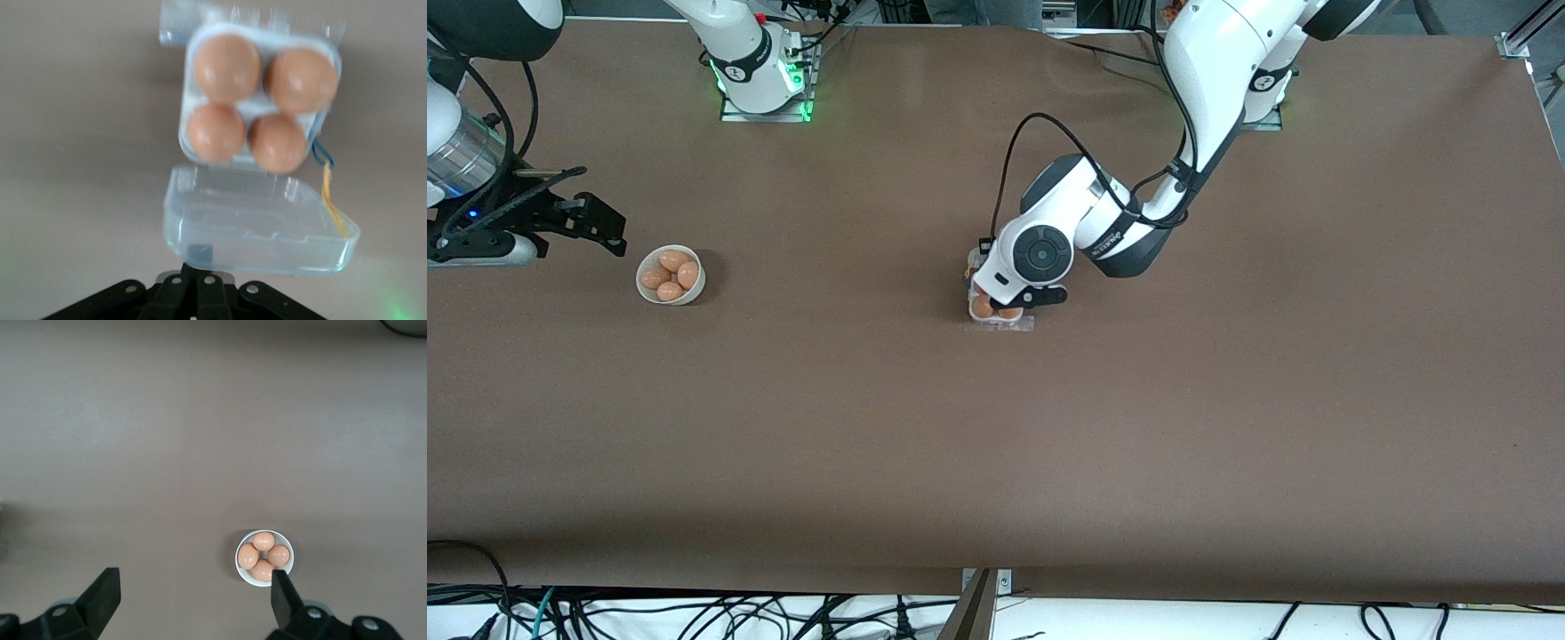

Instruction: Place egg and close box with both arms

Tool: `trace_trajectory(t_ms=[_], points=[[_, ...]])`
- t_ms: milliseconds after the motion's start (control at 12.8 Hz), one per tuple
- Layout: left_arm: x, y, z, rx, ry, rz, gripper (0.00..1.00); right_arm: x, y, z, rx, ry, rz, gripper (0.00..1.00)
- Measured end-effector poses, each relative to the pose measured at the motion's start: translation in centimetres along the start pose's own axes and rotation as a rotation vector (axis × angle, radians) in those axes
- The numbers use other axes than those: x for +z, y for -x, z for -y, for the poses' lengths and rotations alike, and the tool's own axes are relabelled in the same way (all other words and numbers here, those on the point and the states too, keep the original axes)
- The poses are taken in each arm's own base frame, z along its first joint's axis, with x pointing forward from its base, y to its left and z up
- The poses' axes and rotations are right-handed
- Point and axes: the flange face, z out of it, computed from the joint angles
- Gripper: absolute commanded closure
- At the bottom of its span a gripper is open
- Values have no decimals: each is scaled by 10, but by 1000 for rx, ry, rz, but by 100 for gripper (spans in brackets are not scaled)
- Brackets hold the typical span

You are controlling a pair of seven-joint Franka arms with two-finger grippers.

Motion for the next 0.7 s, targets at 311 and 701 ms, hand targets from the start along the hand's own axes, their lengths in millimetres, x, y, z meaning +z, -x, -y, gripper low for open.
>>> trace_trajectory(t_ms=[311, 701], points=[[-62, -30, 18, -48, 68, -100, 54, 3, -1, 0, 0, 0, 5, 0], [-191, -53, 103, -69, 26, -260, 14, 3, -1, -1, 1, 0, 4, 0]])
